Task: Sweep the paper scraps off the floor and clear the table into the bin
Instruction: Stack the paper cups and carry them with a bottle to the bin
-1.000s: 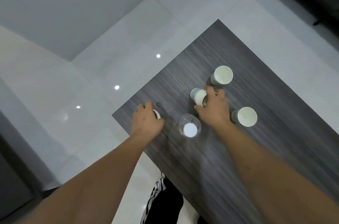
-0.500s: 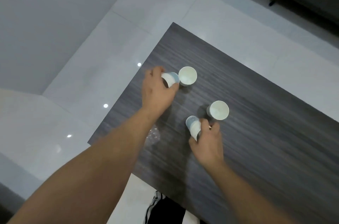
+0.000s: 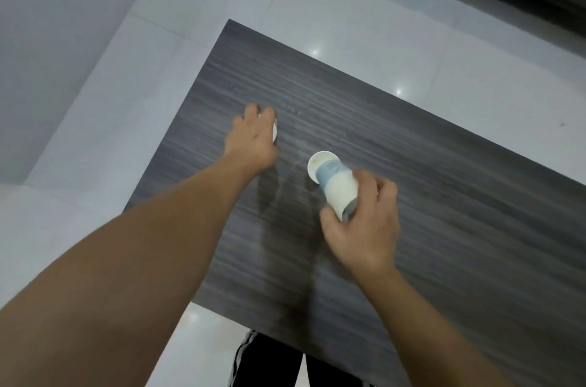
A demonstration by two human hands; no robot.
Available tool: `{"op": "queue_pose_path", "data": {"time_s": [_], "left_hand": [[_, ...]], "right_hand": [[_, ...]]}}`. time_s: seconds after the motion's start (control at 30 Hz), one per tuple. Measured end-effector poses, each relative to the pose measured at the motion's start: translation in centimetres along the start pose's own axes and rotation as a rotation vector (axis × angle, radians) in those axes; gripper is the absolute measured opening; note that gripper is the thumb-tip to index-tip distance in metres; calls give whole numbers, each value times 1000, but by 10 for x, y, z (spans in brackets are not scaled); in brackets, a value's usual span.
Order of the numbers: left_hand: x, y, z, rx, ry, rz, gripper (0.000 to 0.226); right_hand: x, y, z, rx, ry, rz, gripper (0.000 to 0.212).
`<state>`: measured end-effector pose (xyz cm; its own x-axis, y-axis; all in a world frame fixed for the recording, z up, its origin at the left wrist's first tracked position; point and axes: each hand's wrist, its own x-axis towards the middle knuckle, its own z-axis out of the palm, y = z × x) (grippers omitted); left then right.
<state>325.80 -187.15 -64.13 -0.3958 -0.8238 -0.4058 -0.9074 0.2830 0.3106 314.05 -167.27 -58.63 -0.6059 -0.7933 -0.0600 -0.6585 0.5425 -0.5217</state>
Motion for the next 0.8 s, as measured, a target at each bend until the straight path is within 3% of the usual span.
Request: {"op": "queue_pose_path", "data": {"time_s": [0.2, 0.3, 0.47, 0.57, 0.67, 0.8], "left_hand": [[-27, 11, 0, 108, -233, -12, 52], [-56, 6, 13, 140, -302, -42, 62], [-86, 2, 33, 90, -223, -82, 69], [-105, -4, 43, -44, -185, -151, 75], [-140, -19, 48, -265, -10, -305, 63], [-192, -42, 58, -316, 146, -406, 63]], "right_hand": [[51, 2, 25, -357, -358, -30, 57], [56, 9, 43, -343, -477, -36, 58], [61, 12, 59, -260, -451, -132, 55], [52, 13, 55, -47, -452, -4, 54], [30, 13, 39, 199, -448, 78, 63], [1, -3, 23, 375, -527, 61, 60]]}}
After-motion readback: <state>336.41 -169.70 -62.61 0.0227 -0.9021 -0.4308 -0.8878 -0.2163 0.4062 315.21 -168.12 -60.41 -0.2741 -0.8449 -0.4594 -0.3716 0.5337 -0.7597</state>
